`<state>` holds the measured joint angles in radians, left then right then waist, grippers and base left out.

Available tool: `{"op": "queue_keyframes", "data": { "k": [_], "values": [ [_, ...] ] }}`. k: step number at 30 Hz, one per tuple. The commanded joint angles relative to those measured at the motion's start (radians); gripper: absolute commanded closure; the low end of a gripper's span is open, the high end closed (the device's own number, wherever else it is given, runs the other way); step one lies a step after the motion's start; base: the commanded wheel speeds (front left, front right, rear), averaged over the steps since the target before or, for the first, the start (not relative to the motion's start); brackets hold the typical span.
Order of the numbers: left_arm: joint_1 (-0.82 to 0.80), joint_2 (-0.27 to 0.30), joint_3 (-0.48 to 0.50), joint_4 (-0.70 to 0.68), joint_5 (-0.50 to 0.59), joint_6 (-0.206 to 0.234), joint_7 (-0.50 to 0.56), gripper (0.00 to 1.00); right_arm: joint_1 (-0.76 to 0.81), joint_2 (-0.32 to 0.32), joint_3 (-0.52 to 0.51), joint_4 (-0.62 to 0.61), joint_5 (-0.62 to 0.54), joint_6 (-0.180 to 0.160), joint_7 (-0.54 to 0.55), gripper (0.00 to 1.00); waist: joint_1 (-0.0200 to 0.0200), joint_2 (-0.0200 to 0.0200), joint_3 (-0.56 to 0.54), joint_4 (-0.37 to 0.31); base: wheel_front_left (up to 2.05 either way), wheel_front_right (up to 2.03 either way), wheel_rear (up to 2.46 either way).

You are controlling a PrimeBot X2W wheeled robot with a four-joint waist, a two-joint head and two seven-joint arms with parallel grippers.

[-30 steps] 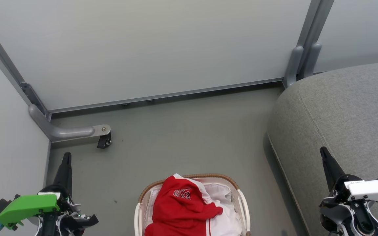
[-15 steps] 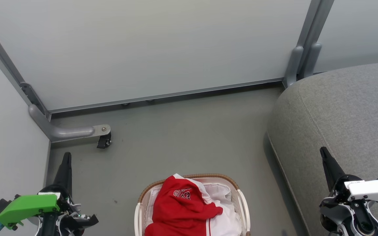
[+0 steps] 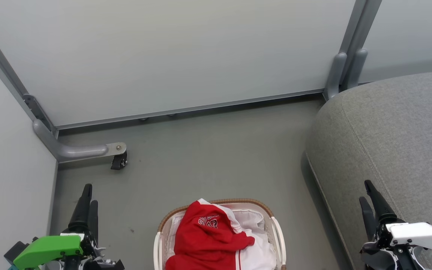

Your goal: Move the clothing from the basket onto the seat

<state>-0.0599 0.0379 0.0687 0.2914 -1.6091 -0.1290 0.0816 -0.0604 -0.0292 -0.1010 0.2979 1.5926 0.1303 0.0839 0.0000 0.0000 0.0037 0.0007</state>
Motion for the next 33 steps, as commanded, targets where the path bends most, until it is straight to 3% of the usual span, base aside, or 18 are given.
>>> {"op": "queue_keyframes", "data": {
  "k": [1, 11, 33],
  "values": [
    [-0.019, 0.004, -0.013, -0.024, 0.011, 0.000, -0.012, 0.00, -0.015, -0.008, -0.001, -0.011, -0.022, 0.000, -0.013, 0.00, 0.0000, 0.0000, 0.000, 0.000, 0.00, 0.00, 0.00],
    [-0.027, 0.005, -0.054, -0.042, 0.090, 0.000, -0.057, 0.00, -0.023, -0.011, -0.028, -0.016, -0.160, 0.000, -0.059, 0.00, 0.0000, 0.0000, -0.001, 0.003, 0.00, 0.00, 0.00],
    [-0.020, 0.008, -0.118, -0.123, 0.548, 0.047, -0.144, 0.00, 0.022, -0.015, -0.009, -0.138, -0.714, 0.000, -0.146, 0.00, 0.0000, 0.0000, -0.007, 0.013, 0.00, 0.00, 0.00]
  ]
}}
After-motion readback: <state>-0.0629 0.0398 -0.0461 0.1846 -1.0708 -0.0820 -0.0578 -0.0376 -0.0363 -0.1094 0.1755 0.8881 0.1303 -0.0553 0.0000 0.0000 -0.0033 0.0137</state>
